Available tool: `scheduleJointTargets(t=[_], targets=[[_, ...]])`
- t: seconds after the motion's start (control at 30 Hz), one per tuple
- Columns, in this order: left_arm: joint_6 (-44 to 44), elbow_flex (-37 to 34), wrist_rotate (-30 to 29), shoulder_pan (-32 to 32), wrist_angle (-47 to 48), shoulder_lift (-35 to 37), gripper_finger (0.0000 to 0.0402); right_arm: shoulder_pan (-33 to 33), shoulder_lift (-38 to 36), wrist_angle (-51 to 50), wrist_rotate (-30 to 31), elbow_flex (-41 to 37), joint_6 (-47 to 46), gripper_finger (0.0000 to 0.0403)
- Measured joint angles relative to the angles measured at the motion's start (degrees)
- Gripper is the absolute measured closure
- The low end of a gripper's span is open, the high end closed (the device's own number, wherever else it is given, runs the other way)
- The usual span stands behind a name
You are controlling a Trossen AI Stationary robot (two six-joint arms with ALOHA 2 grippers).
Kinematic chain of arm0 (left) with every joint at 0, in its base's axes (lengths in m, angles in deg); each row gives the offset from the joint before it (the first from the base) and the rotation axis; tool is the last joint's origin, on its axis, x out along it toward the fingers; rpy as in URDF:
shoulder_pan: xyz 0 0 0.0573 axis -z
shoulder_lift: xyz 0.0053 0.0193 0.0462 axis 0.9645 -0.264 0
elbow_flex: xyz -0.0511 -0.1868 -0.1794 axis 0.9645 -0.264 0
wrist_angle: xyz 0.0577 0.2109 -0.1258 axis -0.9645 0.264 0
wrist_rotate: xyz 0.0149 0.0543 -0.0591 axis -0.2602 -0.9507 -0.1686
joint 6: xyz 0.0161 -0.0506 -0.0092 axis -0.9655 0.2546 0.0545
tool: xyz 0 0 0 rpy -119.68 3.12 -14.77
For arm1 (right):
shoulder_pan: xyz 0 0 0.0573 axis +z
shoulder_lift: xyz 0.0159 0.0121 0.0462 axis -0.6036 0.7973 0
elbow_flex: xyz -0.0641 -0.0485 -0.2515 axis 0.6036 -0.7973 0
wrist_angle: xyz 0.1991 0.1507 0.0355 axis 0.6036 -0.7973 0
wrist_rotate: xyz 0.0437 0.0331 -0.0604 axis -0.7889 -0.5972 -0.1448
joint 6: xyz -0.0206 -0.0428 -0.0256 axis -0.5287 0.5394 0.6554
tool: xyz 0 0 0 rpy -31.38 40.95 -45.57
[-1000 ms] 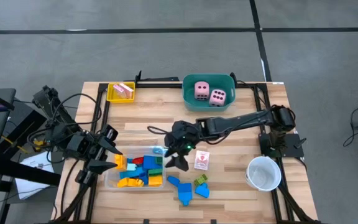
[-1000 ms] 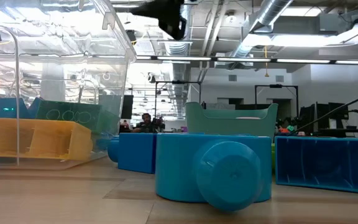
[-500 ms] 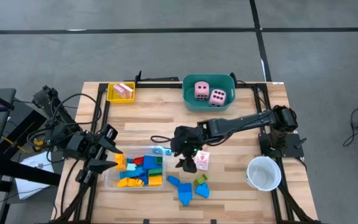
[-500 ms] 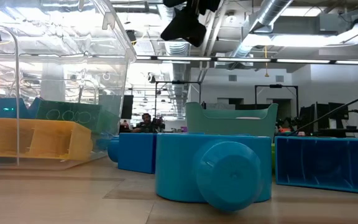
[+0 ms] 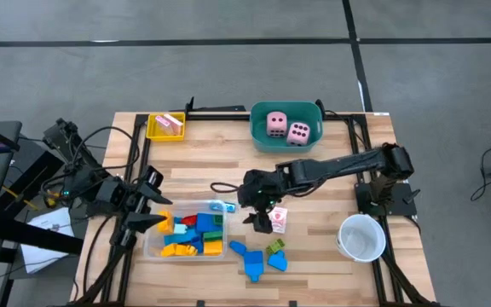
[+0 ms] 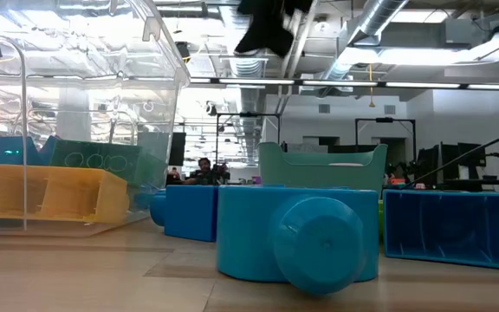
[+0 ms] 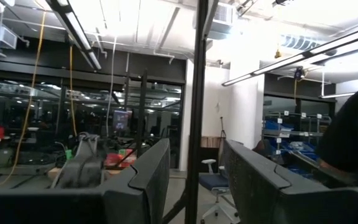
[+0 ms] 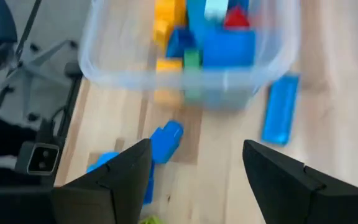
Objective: Pick & Place Toys
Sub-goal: Put the blue game piece into the transparent bin
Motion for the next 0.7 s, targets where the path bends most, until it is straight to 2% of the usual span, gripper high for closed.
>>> scheduleJointTargets(t=[0.17,0.33,0.4,0.5,0.6,0.7], targets=[[0.0,0.0,0.3,-1.0,0.0,0.0,0.0257,-0.2,-5.8,-3.5,6.8,0.2,4.8,0.0159],[0.0,0.0,0.3,-1.1,0.0,0.0,0.0257,-1.8,-13.4,-2.4,7.6,-2.6,7.3,0.0159],[0.1,0.0,0.3,-1.1,-0.1,-0.1,0.0257,-2.5,-18.0,-0.3,7.7,-8.7,6.7,0.0159],[0.2,0.0,0.3,-1.1,0.0,-0.7,0.0257,-3.4,-27.2,8.6,7.6,-22.0,2.4,0.0159],[0.1,0.0,0.3,-1.1,0.1,-1.2,0.0257,-4.4,-36.5,22.9,7.8,-35.9,-4.4,0.0159],[0.1,0.0,0.2,-1.8,0.0,-1.6,0.0257,-5.3,-42.2,36.8,8.9,-46.6,-9.6,0.0159]])
